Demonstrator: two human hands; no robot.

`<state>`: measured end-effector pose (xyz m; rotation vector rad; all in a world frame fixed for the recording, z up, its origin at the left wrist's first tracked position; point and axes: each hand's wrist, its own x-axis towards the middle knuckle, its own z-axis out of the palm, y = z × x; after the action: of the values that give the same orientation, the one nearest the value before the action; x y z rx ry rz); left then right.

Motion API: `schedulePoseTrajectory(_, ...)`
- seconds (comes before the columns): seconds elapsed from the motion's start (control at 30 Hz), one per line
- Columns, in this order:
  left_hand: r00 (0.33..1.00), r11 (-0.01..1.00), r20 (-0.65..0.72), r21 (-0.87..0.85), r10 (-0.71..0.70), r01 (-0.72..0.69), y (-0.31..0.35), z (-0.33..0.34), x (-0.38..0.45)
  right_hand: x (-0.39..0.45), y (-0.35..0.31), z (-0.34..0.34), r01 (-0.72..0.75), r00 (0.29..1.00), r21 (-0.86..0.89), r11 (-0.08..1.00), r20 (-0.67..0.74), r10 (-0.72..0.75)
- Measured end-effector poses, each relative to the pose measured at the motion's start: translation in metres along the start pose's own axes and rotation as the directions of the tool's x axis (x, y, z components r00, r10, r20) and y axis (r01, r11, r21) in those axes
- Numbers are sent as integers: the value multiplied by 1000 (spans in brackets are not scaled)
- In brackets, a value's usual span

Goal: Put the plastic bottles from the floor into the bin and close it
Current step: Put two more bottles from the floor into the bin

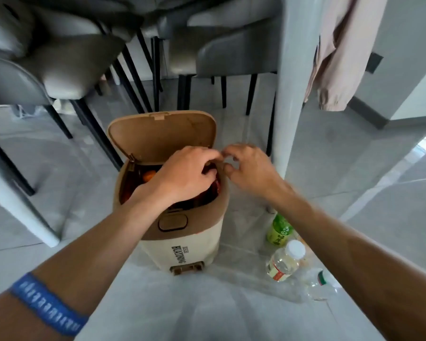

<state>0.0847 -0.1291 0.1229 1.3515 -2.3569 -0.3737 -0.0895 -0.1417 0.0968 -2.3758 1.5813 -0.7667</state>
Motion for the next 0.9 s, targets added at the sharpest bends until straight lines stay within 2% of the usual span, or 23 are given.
schedulePoseTrajectory(0.1, 990, 989, -11, -38, 143, -144, 43, 26, 5, -34, 26, -16, -108, 991, 93, 990, -68, 115)
schedulePoseTrajectory(0.2, 981, 982, 73, -73, 179, -173, 78, 78, 5, -80, 60, -22, -325, 945, 37, 945, -18, 326)
schedulePoseTrajectory(0.3, 942, 992, 310, -41, 128, -122, 95, 141, 4, -129, 91, -20, -454, 873, -208, 867, 90, 479)
schedulePoseTrajectory(0.4, 832, 973, 536, 74, 145, -217, 94, 189, -10, -171, 100, -12, -487, 771, -407, 773, 217, 599)
schedulePoseTrajectory(0.47, 792, 944, 579, 111, 194, -311, 92, 209, -19, -188, 100, -8, -510, 743, -414, 754, 229, 629)
schedulePoseTrajectory(0.53, 808, 934, 544, 116, 226, -339, 90, 217, -23, -196, 100, -6, -505, 768, -377, 776, 214, 604)
schedulePoseTrajectory(0.63, 853, 952, 473, 84, 222, -294, 89, 216, -23, -194, 108, -6, -453, 836, -311, 836, 179, 519)
schedulePoseTrajectory(0.73, 869, 952, 439, 84, 229, -293, 88, 216, -27, -189, 117, -3, -399, 883, -286, 871, 137, 449)
schedulePoseTrajectory(0.9, 890, 969, 409, 48, 201, -241, 80, 210, -29, -175, 135, 2, -457, 886, -142, 878, 13, 464)
